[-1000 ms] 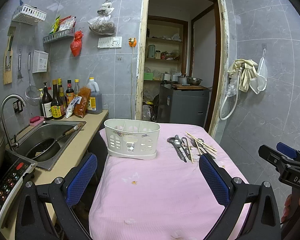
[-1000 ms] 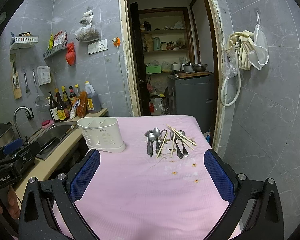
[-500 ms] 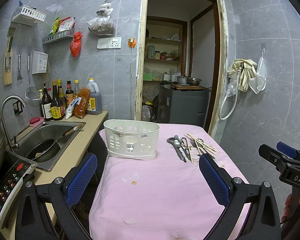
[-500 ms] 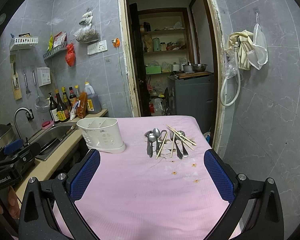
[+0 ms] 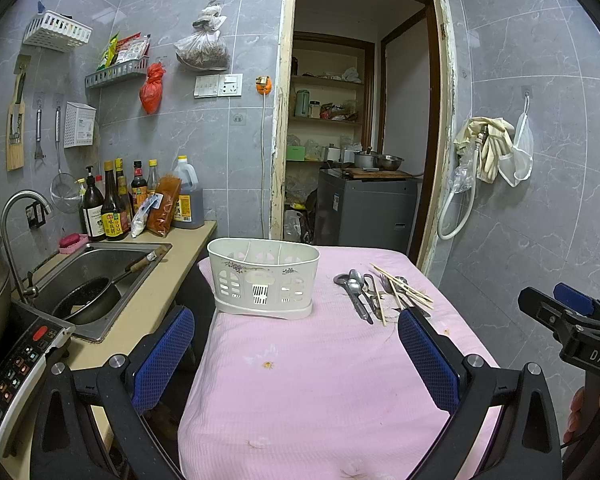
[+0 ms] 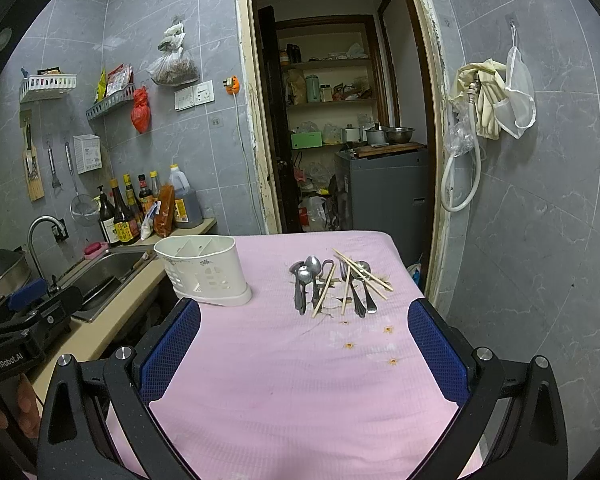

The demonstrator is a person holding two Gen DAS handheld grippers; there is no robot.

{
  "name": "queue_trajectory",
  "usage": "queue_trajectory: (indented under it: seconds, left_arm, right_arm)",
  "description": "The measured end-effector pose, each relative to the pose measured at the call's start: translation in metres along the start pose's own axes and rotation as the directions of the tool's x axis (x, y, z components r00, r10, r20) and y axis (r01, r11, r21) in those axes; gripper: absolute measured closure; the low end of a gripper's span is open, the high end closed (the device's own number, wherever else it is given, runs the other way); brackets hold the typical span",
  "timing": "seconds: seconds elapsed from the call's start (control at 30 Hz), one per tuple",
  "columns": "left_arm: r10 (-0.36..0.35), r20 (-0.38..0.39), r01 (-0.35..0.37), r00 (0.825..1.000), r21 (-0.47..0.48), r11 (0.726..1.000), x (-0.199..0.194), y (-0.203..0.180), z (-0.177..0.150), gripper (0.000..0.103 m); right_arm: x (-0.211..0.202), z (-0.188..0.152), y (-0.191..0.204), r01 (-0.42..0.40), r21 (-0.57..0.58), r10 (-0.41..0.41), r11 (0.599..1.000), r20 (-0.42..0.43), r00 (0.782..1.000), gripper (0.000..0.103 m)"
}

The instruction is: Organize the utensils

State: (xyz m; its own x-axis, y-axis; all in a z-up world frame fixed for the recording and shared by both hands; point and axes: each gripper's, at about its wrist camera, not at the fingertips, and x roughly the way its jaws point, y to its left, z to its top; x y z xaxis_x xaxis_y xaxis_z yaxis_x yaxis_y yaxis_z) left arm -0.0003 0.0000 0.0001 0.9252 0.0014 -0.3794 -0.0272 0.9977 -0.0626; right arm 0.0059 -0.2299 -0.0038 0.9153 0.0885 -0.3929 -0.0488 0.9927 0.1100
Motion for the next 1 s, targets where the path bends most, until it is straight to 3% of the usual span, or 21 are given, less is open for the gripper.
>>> queue_trajectory:
  seconds: [0.53,1.0]
  left_arm:
    - [-0.022,0.023,0.022,0.999,0.013,1.000,0.007,-0.009,0.008,0.000]
    - [-0.063,0.129,0.060,0.990,0.027,0.998,0.051,-0.033,0.056,0.000]
  right_arm:
    - [-0.004,0.002,0.006,-0.015,0.007,0.014,1.000,0.037,0.999,0.001]
    - [0.024,0.059,-0.010,-0.030,-0.028,0.035,0.999,0.180,0.983,0.001]
